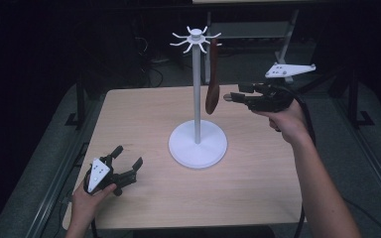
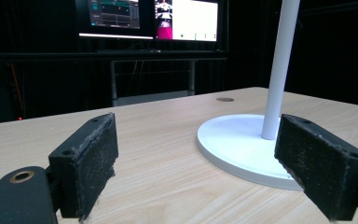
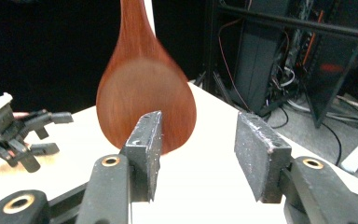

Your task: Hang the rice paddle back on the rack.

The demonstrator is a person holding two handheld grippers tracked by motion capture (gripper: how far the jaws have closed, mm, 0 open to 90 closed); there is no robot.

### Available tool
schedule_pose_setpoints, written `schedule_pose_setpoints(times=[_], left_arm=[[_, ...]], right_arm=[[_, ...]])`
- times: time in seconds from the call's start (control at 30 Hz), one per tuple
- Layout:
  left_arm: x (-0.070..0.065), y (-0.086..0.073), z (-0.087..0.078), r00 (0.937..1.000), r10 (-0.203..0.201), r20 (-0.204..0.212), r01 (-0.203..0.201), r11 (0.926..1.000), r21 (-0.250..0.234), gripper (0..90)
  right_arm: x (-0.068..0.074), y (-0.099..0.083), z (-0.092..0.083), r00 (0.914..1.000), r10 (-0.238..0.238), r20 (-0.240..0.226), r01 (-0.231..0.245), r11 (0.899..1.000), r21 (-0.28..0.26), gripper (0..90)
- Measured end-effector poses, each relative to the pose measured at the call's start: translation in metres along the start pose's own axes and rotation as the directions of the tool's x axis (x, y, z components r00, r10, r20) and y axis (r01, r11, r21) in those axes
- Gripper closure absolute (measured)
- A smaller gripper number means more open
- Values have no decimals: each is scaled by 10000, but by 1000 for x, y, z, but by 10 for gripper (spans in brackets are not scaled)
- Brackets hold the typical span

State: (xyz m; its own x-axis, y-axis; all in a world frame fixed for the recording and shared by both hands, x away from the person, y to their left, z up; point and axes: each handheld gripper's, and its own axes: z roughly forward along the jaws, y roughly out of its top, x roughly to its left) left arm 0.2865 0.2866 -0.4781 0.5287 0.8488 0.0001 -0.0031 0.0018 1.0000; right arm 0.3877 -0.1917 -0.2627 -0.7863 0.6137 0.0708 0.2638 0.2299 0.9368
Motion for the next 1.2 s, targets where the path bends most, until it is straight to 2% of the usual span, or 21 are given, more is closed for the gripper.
schedule_pose_setpoints(times=[0.4,0.5,0.7,0.97,1.2], left_arm=[[0,0,0,10000,-37,28,37,10000,5,129],[1,0,-1,10000,67,37,-67,10000,5,129],[1,0,-1,10000,-47,10,47,10000,-2,129],[0,0,-1,10000,-15,19,15,10000,9,129],[0,0,-1,10000,-32,14,32,10000,-12,129]], right_arm=[[-4,-43,-4,9992,199,352,-221,9979,612,426],[-4,-53,-4,9985,182,523,-219,9972,712,394],[-5,-75,-5,9964,484,690,-545,9945,899,335],[-8,-108,-7,9936,866,722,-962,9852,1419,291],[-10,-136,-11,9882,1126,1035,-1308,9730,1900,269]])
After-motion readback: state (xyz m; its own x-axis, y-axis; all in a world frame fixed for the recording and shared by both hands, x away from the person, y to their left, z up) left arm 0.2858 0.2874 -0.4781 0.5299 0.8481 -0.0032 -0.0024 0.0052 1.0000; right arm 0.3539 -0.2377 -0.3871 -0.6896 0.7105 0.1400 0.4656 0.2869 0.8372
